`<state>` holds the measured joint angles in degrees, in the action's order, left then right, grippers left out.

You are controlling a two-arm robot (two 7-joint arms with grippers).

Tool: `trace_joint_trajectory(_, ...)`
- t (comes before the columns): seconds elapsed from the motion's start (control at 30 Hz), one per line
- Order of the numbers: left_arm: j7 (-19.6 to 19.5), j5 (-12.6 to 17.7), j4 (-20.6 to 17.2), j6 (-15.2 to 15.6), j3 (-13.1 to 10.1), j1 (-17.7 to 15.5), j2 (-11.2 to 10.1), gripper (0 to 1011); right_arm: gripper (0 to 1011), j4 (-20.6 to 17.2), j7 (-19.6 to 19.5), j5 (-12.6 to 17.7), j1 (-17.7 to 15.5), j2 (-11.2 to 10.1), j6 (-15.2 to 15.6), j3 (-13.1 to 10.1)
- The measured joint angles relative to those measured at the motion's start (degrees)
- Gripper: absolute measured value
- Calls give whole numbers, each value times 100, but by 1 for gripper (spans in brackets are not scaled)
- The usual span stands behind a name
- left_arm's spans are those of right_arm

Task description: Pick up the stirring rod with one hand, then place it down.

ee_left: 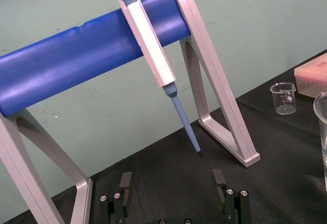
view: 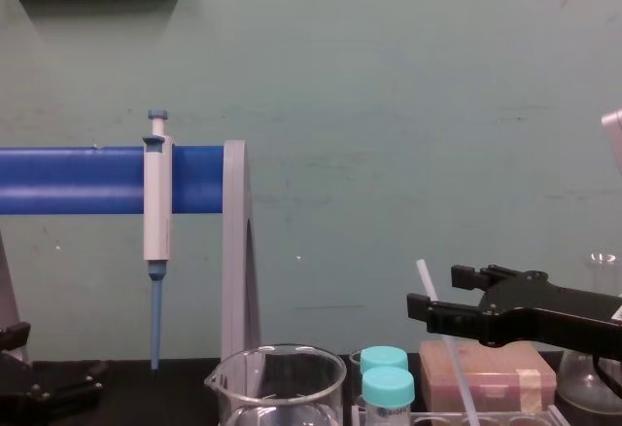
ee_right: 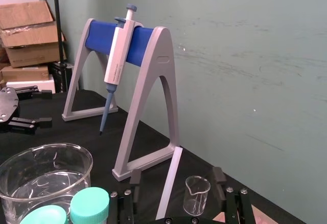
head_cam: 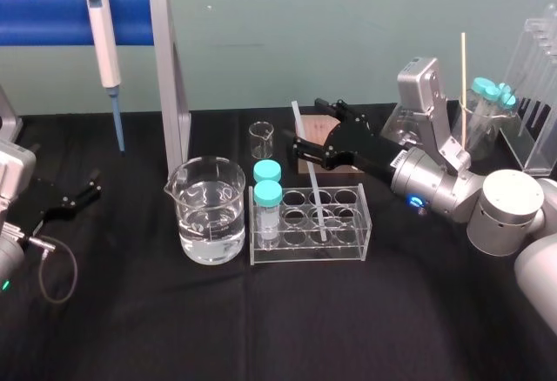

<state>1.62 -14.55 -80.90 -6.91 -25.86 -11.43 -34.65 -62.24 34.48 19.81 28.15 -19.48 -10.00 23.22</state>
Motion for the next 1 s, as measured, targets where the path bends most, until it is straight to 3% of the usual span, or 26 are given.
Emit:
trace_joint_trajectory(0.5, 0, 0, 0, 0, 0, 0, 0, 1000, 435, -3, -2, 0, 0, 0, -1, 0)
trace_joint_trajectory(0.6, 0, 0, 0, 0, 0, 0, 0, 1000, 377, -3, -2, 1, 0, 0, -1, 0)
trace_joint_trajectory(0.77, 0, 0, 0, 0, 0, 0, 0, 1000, 175, -3, -2, 0, 0, 0, -1, 0)
trace_joint_trajectory(0.9, 0, 0, 0, 0, 0, 0, 0, 1000, 82, -3, -1, 1, 0, 0, -1, 0)
trace_joint_trajectory(1.0, 0, 0, 0, 0, 0, 0, 0, 1000, 68, -3, -1, 1, 0, 0, -1, 0)
